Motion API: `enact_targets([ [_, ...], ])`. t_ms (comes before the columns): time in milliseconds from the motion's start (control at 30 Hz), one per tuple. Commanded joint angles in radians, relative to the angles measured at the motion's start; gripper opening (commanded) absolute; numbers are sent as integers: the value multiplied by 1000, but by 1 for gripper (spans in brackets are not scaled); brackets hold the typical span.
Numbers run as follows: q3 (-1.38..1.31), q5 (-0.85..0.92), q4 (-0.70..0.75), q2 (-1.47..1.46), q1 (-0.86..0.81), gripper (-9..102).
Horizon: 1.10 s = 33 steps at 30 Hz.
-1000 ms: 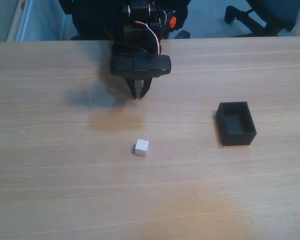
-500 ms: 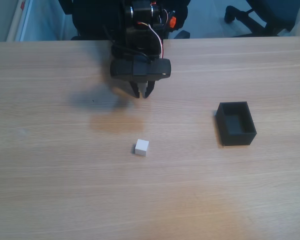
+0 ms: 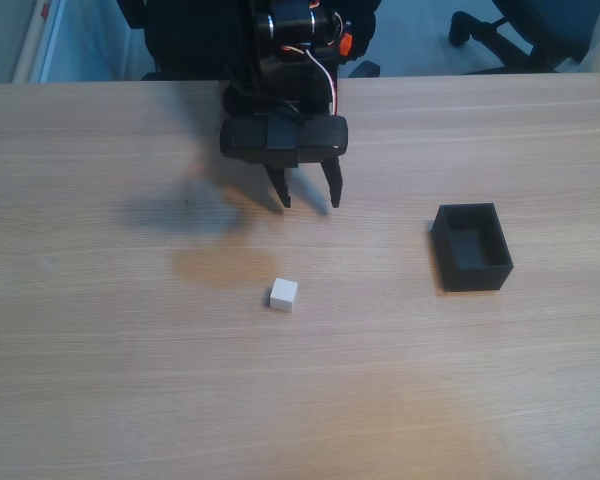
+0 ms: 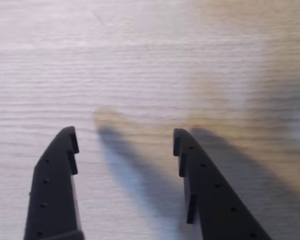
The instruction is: Pick blocks and place them in the box.
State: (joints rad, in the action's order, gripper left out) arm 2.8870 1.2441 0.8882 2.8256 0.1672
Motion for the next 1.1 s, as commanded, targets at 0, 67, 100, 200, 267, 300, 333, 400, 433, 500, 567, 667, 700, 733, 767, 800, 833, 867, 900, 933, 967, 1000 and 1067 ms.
enact_targets([
  [0, -67, 12, -97, -71, -11, 22],
  [67, -80, 17, -158, -118, -18, 22],
  [100, -86, 17, -187, -146, -23, 22],
  [200, -110, 20, -258, -230, -35, 22],
  [267, -127, 29, -296, -285, -43, 22],
  [300, -135, 35, -316, -311, -48, 22],
  [333, -146, 43, -336, -339, -55, 22],
  [400, -166, 60, -370, -393, -67, 22],
  [433, -172, 74, -393, -420, -75, 22],
  [500, -186, 94, -448, -477, -92, 22],
  [567, -202, 109, -497, -534, -107, 23],
  [667, -244, 117, -537, -614, -127, 23],
  [700, -262, 117, -545, -641, -133, 23],
  [733, -282, 115, -549, -667, -138, 22],
  [767, -299, 114, -557, -693, -143, 22],
  [800, -319, 110, -561, -718, -147, 22],
  [833, -339, 106, -561, -741, -150, 22],
  [867, -359, 104, -563, -762, -153, 22],
  [900, -376, 103, -563, -781, -156, 22],
  [933, -393, 98, -568, -799, -158, 22],
  [967, -407, 97, -574, -815, -160, 22],
  [1000, -419, 97, -581, -830, -161, 22],
  [1067, -436, 104, -600, -857, -164, 22],
])
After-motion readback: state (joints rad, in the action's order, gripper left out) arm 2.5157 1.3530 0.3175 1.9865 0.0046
